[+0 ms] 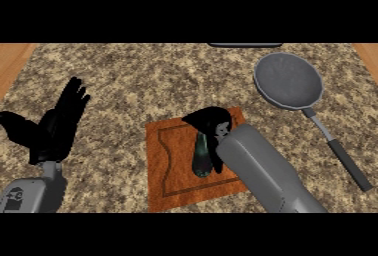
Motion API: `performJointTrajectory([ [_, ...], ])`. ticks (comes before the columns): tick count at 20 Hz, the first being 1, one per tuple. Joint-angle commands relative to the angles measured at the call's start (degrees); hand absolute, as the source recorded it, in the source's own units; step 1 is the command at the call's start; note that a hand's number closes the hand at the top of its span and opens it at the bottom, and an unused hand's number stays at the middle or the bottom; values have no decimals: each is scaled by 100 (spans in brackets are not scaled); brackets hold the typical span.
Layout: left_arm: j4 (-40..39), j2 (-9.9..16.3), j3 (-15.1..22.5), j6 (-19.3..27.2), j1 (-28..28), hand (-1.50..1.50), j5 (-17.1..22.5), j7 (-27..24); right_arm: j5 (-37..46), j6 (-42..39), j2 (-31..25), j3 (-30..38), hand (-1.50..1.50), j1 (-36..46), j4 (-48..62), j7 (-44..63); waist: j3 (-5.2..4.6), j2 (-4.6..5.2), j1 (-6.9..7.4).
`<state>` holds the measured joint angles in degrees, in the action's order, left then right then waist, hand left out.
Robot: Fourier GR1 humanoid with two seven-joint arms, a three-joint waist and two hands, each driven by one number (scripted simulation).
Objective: Pick the eggplant from the cutting board and place it in the pan
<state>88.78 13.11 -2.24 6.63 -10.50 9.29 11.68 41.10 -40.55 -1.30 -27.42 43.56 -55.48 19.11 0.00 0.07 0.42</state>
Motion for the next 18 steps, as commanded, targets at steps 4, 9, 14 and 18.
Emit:
performJointTrajectory([
  [4, 125, -147, 20, 31, -142, 0, -121, 253, -72, 482, 127, -206, -150, 6, 631, -134, 1, 6, 27],
  [9, 459, -171, 45, -128, 402, 0, -84, 109, -130, 745, 126, -486, 150, -146, 538, -805, 2, -1, 62],
  [14, 132, -208, -73, -115, 75, 0, -120, 52, 110, 1263, 123, -412, 150, 76, 1274, -1323, 1, 18, 35],
  [18, 157, -72, -194, -235, -67, 0, -26, 271, -498, 1112, 123, -546, 150, 116, 797, -894, 1, 6, 62],
])
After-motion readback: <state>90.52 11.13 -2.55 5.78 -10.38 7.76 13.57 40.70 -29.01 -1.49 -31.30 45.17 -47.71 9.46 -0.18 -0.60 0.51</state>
